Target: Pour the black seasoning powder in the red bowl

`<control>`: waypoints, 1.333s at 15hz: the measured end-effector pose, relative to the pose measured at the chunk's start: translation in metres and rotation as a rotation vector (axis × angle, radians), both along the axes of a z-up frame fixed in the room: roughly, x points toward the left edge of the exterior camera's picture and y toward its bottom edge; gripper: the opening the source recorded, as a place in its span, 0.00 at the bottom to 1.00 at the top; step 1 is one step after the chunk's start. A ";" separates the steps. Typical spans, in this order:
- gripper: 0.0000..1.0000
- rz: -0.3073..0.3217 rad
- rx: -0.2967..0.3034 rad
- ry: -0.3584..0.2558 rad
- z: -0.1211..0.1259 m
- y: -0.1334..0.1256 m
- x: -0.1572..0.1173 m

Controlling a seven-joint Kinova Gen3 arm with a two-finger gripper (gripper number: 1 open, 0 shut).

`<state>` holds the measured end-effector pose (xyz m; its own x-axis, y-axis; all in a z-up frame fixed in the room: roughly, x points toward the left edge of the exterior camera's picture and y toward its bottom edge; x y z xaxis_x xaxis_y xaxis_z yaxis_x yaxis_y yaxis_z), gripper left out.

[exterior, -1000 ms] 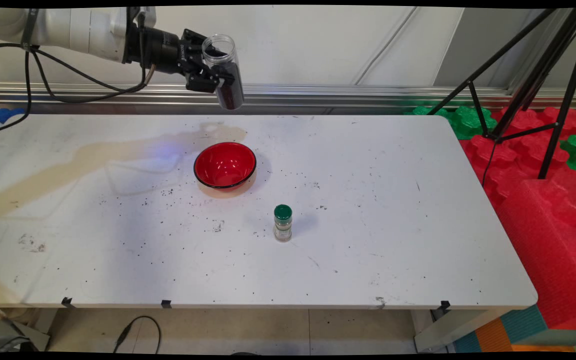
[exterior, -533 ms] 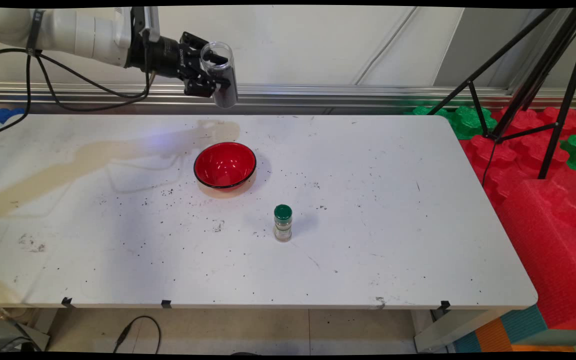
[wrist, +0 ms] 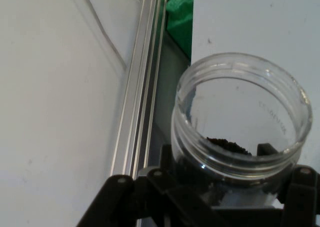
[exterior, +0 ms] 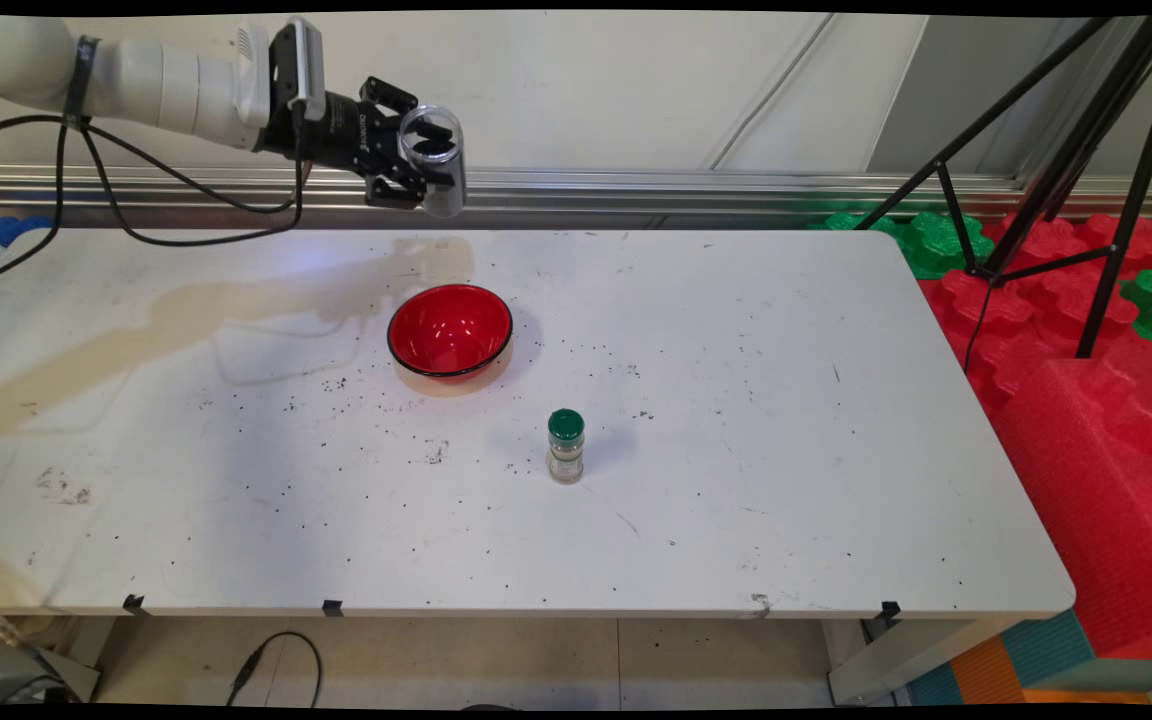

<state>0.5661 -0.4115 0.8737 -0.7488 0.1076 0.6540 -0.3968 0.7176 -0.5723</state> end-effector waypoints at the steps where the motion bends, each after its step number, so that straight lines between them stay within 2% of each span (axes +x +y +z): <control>1: 0.00 -0.007 -0.010 -0.016 -0.003 0.000 0.001; 13: 0.00 -0.103 -0.140 -0.210 -0.032 0.009 0.007; 20: 0.00 -0.158 -0.195 -0.309 -0.046 0.016 0.006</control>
